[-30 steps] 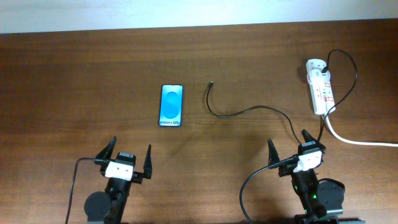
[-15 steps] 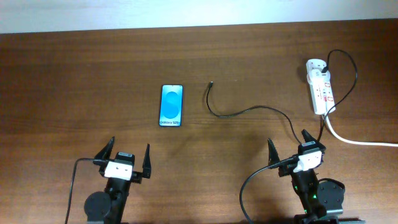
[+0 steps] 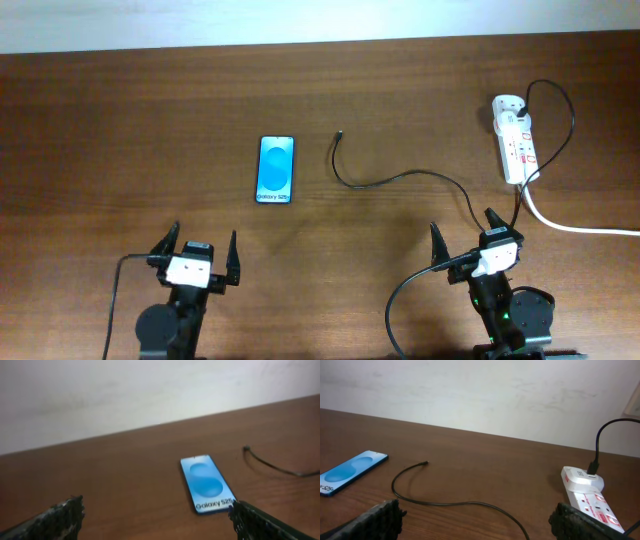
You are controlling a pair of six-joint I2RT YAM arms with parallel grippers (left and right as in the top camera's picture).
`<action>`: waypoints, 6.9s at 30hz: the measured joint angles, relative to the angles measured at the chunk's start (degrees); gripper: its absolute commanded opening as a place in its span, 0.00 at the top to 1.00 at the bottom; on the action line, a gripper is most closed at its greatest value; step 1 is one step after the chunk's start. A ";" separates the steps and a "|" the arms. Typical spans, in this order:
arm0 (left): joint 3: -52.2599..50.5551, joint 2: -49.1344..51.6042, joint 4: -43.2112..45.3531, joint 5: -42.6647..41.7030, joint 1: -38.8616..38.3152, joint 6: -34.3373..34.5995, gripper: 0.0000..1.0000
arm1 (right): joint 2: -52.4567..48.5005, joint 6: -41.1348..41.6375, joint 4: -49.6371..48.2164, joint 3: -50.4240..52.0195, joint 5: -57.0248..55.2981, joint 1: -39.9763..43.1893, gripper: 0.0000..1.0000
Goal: Plug charger to phone and switch on socket
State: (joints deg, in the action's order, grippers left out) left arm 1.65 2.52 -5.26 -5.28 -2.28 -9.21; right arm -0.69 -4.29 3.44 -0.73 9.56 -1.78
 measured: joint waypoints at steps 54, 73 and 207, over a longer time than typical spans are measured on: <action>108.02 118.99 -57.92 4.61 -13.40 20.90 0.01 | -63.65 13.14 57.02 -77.59 6.45 -0.09 0.01; 108.02 132.02 -58.16 7.26 -15.28 28.33 0.01 | -64.96 13.11 59.84 -77.59 8.15 -0.09 0.02; 139.58 137.63 -90.86 -37.48 -11.98 77.31 0.01 | -98.86 53.72 30.36 -77.94 13.38 -20.74 0.96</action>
State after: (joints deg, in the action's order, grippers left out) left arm 141.23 140.16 -96.12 -42.76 -14.26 68.10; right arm -99.55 49.43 33.80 -78.67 22.94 -22.52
